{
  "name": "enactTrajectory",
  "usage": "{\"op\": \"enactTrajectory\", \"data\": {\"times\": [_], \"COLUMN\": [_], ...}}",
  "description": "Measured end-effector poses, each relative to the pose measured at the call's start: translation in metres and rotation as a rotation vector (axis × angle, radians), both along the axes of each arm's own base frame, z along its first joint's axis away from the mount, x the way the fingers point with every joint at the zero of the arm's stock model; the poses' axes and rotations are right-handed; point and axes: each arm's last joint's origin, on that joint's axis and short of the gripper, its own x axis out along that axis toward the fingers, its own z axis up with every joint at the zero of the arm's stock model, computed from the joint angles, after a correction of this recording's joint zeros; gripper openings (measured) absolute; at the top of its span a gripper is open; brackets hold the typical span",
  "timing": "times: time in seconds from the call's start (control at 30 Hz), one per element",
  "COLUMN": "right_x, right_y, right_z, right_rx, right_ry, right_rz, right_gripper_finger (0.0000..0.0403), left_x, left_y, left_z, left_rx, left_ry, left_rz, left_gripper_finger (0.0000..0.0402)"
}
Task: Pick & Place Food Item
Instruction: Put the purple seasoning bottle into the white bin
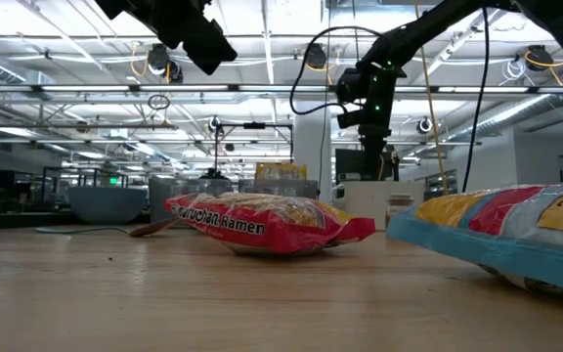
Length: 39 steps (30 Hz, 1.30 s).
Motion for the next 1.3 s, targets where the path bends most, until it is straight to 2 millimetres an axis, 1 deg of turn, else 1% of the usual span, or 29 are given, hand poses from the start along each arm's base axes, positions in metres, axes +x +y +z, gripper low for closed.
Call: {"op": "enactTrajectory", "data": {"times": [0.13,0.23,0.3,0.4,0.5,0.6,0.67,0.77,0.87,0.9,0.97,1.07,1.2,1.3], "right_x": [0.001,0.002,-0.001,-0.005,-0.011,-0.016,-0.021,-0.028,-0.035,-0.037,-0.04,-0.045,-0.045,-0.045], "right_y": [-0.001,-0.002,-0.003,-0.004,0.003,0.022,0.039,0.071,0.107,0.118,0.138,0.156,0.165,0.166], "right_z": [0.0,0.002,0.009,0.024,0.034,0.042,0.041,0.031,0.014,0.008,-0.006,-0.02,-0.03,-0.03], "right_rx": [-0.005,-0.016,0.005,0.034,0.008,-0.074,-0.134,-0.221,-0.308,-0.338,-0.382,-0.435,-0.447,-0.417], "right_ry": [-0.006,-0.05,-0.129,-0.311,-0.482,-0.675,-0.815,-1.053,-1.287,-1.354,-1.446,-1.516,-1.509,-1.526], "right_rz": [-0.001,-0.028,-0.045,-0.068,-0.066,0.002,0.053,0.117,0.206,0.24,0.282,0.287,0.266,0.254], "right_gripper_finger": [0.0238,0.0238,0.0238,0.0238,0.0238,0.0238,0.0238,0.0238,0.0238,0.0238,0.0238,0.0238,0.0238,0.0238], "left_x": [0.0,0.0,0.0,0.0,0.003,0.007,0.009,0.012,0.011,0.011,0.01,0.005,-0.015,-0.035], "left_y": [0.0,0.0,0.0,0.0,0.0,0.001,0.002,0.004,0.008,0.009,0.011,0.016,0.023,0.026], "left_z": [0.0,0.0,0.0,0.0,0.004,0.011,0.016,0.02,0.019,0.017,0.005,-0.025,-0.054,-0.071], "left_rx": [-0.004,-0.022,-0.033,-0.047,-0.058,-0.054,-0.057,-0.074,-0.06,-0.056,-0.065,-0.128,-0.209,-0.233], "left_ry": [0.001,0.009,0.013,0.014,-0.021,-0.106,-0.154,-0.189,-0.179,-0.179,-0.208,-0.292,-0.491,-0.613], "left_rz": [0.003,0.015,0.023,0.034,0.045,0.05,0.085,0.158,0.21,0.22,0.233,0.261,0.277,0.257], "left_gripper_finger": [0.0132,0.0132,0.0131,0.0132,0.0132,0.0131,0.0132,0.0132,0.0131,0.0132,0.0131,0.0131,0.0131,0.0131]}}
